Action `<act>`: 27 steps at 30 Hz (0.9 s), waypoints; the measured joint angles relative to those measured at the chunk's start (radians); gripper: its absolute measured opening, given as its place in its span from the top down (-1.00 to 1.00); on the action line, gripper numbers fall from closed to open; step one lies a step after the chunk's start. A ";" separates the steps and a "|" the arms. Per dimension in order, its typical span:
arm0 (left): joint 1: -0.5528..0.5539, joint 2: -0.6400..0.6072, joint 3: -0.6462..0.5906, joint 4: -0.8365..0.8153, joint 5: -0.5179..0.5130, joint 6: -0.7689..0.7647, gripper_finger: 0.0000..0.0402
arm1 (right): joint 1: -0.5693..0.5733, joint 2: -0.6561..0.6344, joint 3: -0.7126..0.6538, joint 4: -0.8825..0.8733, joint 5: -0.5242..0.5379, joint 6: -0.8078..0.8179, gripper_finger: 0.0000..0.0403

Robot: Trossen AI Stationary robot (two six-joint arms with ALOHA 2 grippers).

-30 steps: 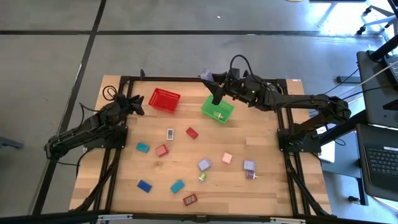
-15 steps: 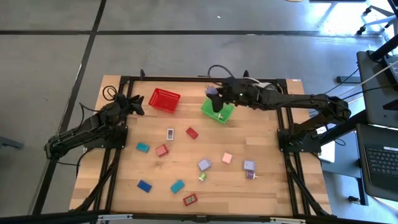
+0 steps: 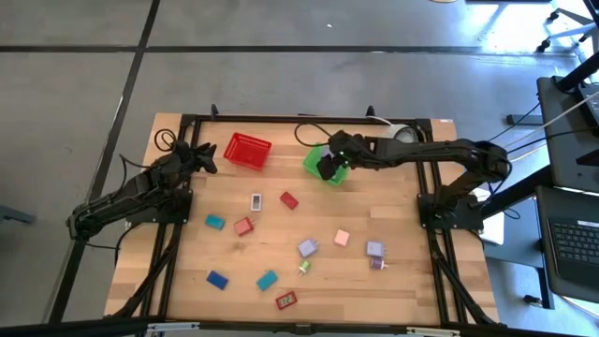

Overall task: Pick & Place Office items
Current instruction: Put the top light violet charger adapter into the green bin

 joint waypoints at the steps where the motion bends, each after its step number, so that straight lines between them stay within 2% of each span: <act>1: 0.000 0.000 0.000 0.000 0.000 0.000 0.30 | -0.003 0.012 0.000 -0.001 -0.004 0.000 -0.04; 18: 0.000 0.000 0.000 0.000 0.000 0.000 0.30 | -0.022 0.183 0.000 0.011 -0.008 0.000 -0.06; 27: 0.000 0.000 0.000 0.000 0.000 0.000 0.30 | -0.023 0.202 0.000 0.011 0.008 0.000 -0.13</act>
